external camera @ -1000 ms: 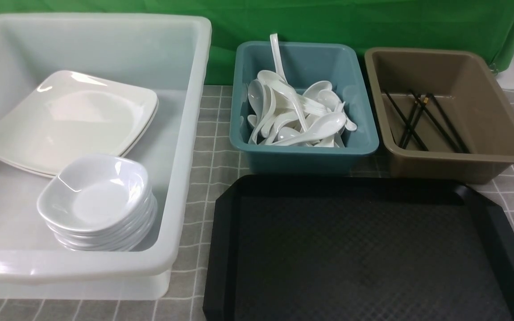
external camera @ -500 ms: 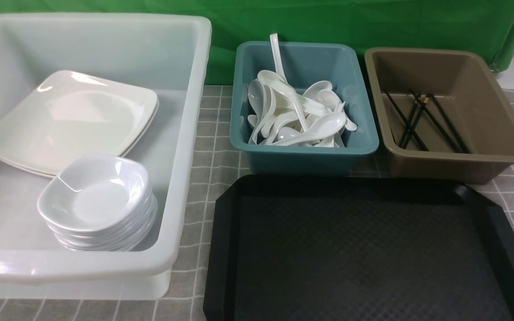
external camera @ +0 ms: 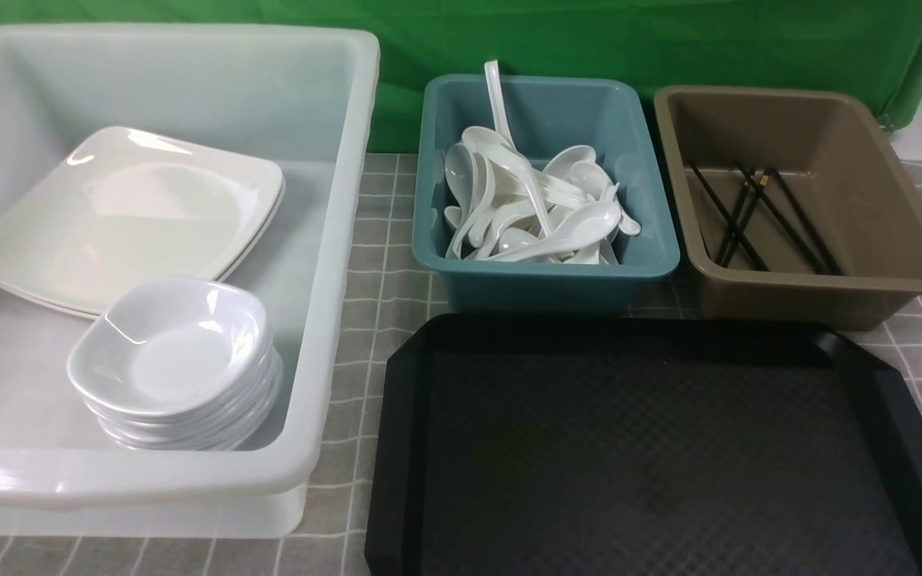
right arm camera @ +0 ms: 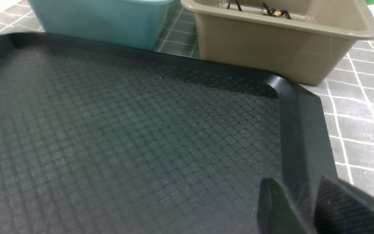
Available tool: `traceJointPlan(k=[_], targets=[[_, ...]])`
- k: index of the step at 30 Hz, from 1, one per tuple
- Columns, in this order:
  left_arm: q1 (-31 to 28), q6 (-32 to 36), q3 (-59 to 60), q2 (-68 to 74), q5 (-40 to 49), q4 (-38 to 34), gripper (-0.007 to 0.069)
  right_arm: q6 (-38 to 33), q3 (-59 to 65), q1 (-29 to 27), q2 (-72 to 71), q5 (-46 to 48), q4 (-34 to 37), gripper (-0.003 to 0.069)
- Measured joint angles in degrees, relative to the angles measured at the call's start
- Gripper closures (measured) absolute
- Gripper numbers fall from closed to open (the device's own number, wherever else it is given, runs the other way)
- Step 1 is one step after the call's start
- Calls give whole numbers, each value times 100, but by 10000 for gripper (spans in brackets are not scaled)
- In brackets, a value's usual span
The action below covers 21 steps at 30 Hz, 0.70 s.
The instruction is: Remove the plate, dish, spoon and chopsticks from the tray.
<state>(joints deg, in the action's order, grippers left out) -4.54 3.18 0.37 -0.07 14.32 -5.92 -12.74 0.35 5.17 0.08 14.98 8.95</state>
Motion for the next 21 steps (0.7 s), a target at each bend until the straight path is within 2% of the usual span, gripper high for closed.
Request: traceJointPlan(k=[21], targets=[[0, 114, 0, 0, -20, 18, 616, 0, 0, 0, 0, 0, 0, 421]])
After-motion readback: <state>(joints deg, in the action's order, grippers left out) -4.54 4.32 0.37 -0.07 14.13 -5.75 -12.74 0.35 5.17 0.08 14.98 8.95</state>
